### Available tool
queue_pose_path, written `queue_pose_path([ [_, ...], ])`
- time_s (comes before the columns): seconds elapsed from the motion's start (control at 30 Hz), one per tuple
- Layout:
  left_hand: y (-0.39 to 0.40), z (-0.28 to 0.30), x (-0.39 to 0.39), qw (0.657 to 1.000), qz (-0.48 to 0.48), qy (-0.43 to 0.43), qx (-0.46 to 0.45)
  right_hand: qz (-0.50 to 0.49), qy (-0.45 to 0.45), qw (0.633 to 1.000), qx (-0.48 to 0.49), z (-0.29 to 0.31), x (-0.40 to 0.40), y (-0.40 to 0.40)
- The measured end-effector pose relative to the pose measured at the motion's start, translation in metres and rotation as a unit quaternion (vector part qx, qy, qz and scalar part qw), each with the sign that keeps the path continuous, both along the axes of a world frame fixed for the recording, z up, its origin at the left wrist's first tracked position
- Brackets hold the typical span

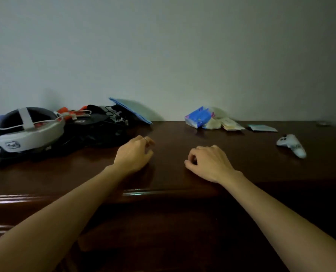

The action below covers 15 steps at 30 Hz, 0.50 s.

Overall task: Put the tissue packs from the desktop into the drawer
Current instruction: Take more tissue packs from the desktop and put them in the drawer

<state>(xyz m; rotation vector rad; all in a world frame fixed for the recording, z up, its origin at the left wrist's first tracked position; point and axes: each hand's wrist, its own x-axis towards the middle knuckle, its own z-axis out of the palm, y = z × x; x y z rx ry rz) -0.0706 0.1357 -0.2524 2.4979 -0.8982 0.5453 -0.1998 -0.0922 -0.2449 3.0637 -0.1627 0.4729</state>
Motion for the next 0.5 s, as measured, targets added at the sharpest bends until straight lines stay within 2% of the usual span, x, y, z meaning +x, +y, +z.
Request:
queue_pose_path([
  [0.1, -0.033, -0.008, 0.053, 0.998, 0.010, 0.053, 0.043, -0.022, 0.052, 0.997, 0.045, 0.006, 0.040, -0.016],
  [0.17, -0.055, -0.015, 0.085, 0.997, 0.026, 0.055, 0.056, -0.031, 0.061, 0.995, 0.069, 0.005, 0.069, -0.029],
  [0.3, -0.089, -0.022, 0.146, 0.989, 0.109, 0.092, -0.028, -0.057, 0.035, 0.991, 0.112, 0.002, 0.134, -0.062],
  [0.37, -0.100, -0.024, 0.175, 0.979, 0.158, 0.120, -0.054, -0.109, 0.032, 0.985, 0.132, 0.000, 0.165, -0.082],
  [0.5, -0.124, -0.030, 0.216, 0.981, 0.166, 0.101, 0.018, -0.235, -0.020, 0.950, 0.203, -0.007, 0.216, -0.124],
])
